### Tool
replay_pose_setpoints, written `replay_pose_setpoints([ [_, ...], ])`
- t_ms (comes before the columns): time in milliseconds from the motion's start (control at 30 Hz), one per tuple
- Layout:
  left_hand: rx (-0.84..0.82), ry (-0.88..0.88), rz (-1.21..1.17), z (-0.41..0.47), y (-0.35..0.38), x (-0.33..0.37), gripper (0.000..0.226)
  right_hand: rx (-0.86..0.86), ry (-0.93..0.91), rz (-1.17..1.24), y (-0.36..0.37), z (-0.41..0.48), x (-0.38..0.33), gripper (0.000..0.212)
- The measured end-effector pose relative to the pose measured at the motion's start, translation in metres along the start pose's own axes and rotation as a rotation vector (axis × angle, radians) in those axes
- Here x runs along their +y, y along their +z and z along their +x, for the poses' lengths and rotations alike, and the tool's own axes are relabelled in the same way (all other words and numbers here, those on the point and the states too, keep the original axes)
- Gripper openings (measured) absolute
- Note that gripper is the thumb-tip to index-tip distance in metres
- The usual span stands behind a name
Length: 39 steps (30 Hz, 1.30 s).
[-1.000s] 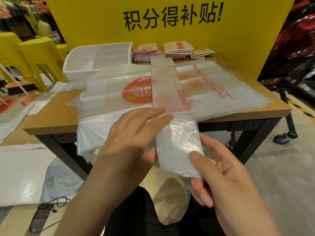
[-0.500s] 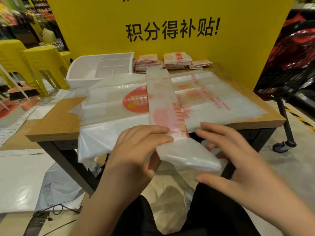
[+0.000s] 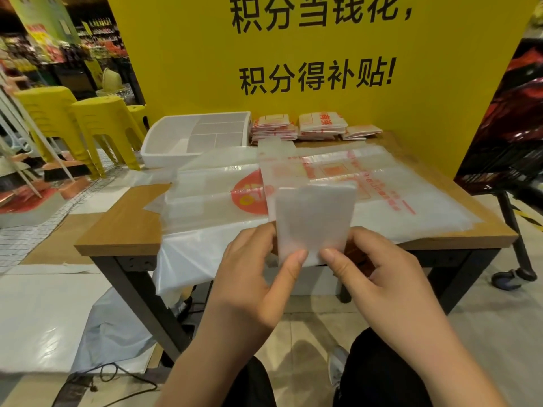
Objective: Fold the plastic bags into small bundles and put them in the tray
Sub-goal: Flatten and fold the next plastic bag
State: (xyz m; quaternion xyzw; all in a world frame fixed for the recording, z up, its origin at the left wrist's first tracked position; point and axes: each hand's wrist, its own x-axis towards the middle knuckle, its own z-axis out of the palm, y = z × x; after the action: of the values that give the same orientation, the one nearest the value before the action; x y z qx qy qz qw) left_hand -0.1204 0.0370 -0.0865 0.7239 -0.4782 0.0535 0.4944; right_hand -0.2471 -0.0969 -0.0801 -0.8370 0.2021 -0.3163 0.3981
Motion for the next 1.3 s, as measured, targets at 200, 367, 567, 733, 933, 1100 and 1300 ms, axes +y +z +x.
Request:
replay_pose_setpoints([
  [200,0.106,-0.136,-0.073,-0.002,0.008,-0.002,0.046,0.074,0.085,0.109,0.009,0.006,-0.004,0.019],
  [367,0.116,0.033,0.115,-0.007,0.002,-0.006,0.061,0.103,0.112,0.120,0.015,0.005,-0.006,0.038],
  [567,-0.068,0.221,0.373,0.000,-0.008,-0.040,0.041,0.111,0.128,0.129,0.019,0.006,-0.005,0.033],
  [733,-0.101,0.278,0.436,0.010,-0.011,-0.040,0.036,0.047,0.143,0.097,0.018,0.010,-0.002,0.032],
  [933,-0.037,0.291,0.405,0.002,-0.012,-0.037,0.034,-0.133,0.138,0.099,0.007,0.015,-0.001,0.034],
  [1100,-0.013,0.291,0.375,0.004,-0.009,-0.040,0.037,-0.138,0.151,0.174,0.007,0.016,-0.002,0.031],
  [1300,-0.072,0.358,0.446,0.011,-0.006,-0.049,0.045,-0.150,0.140,0.161,0.005,0.016,-0.003,0.026],
])
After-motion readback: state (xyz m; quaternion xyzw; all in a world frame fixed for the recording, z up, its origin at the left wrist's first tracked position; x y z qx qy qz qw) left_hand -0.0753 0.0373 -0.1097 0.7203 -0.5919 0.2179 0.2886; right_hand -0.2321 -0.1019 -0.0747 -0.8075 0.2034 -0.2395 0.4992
